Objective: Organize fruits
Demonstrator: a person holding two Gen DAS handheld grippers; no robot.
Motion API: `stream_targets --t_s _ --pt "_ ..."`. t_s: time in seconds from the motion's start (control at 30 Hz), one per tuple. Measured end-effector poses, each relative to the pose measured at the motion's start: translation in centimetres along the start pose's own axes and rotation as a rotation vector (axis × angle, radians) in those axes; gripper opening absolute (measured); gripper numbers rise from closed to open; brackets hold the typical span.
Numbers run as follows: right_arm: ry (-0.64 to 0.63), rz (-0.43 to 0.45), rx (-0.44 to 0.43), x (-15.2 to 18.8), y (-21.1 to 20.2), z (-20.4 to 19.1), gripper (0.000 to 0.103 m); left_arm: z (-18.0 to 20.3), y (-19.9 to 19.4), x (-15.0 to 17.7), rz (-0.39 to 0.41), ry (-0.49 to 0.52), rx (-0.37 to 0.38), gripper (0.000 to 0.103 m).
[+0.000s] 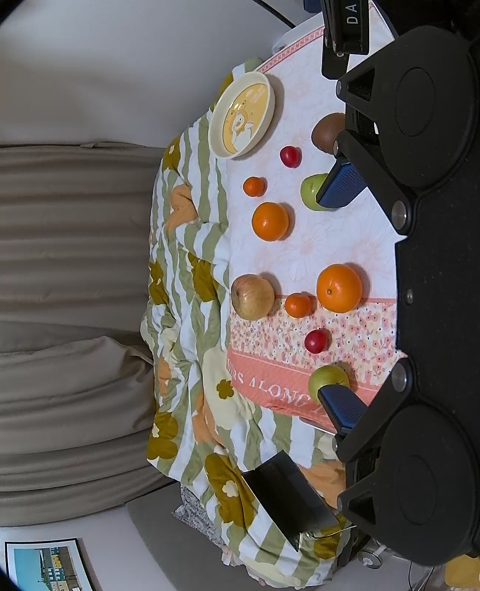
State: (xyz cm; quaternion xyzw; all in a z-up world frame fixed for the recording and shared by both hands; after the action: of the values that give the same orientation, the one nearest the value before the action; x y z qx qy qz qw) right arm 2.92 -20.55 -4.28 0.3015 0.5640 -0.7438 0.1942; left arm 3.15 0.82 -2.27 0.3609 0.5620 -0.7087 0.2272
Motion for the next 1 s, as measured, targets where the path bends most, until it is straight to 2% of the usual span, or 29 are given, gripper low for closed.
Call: stream_targets --t_s 1.0 --pt "-0.002 0.001 -0.002 -0.18 -0.29 -0.53 0.103 -0.27 0.08 -0.15 -0.005 -0.003 0.010 0.103"
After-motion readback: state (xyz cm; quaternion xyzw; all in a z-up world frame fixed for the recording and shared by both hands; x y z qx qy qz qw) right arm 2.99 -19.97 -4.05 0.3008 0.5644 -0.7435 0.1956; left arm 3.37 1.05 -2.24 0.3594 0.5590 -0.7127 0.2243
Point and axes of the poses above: each gripper's, at about its wrist camera, not at the fingertips, and y roughly the way its jaws point, z to its right, x to its underside, the point moved 3 cm from there along y, roughly the way its jaws point, and after that the axes turned 15 degrees about x, right-handed, at the moved point
